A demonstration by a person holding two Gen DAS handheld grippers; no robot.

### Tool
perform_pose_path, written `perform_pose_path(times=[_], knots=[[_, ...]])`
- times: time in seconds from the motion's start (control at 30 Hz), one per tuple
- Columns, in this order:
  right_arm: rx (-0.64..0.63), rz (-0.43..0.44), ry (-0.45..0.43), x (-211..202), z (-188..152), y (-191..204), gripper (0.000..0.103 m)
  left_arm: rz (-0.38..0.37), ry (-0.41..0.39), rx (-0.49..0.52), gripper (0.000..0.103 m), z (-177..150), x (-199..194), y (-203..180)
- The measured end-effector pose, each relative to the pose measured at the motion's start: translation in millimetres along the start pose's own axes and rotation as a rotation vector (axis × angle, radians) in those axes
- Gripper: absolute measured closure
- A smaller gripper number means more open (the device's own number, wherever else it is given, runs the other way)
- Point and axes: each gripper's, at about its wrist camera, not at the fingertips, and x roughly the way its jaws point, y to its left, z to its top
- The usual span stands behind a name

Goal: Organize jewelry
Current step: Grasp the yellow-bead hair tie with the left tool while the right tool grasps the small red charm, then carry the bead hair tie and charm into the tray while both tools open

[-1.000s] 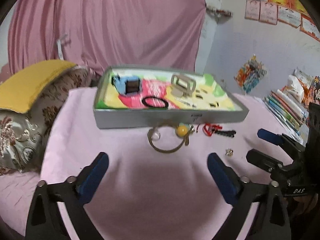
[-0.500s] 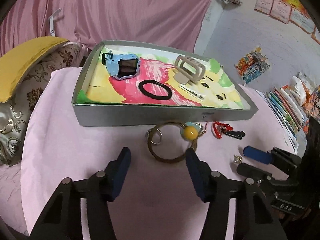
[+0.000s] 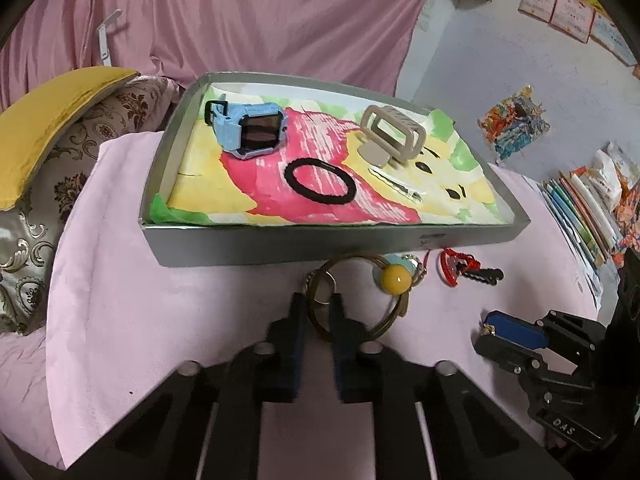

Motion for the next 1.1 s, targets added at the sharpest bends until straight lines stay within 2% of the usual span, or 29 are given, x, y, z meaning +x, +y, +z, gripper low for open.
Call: perform_pose_path(times=[0.17, 0.37, 0.63, 0.93, 1.1], knots=[[0.006, 0.015, -0.007, -2, -2, 0, 0.091, -0.015, -0.026, 0.014, 0.1, -7, -6, -8], [0.026, 0.03, -0.081, -14, 0, -4, 0.091, -0.041, -0.163, 0.059, 0.1, -7, -37, -23], [0.024, 0.013, -0.228, -38, 15, -4, 0.091, 0.0, -0.344, 0.134, 0.1, -3, -66, -46], [0.027, -0.04, -0.431, -53, 42, -6, 0.091, 0.031, -0.526, 0.081, 0.1, 5, -81, -49], [0.026, -0.06, -0.492, -47, 66, -9, 0.091, 0.098, -0.644, 0.09, 0.1, 20, -81, -55]])
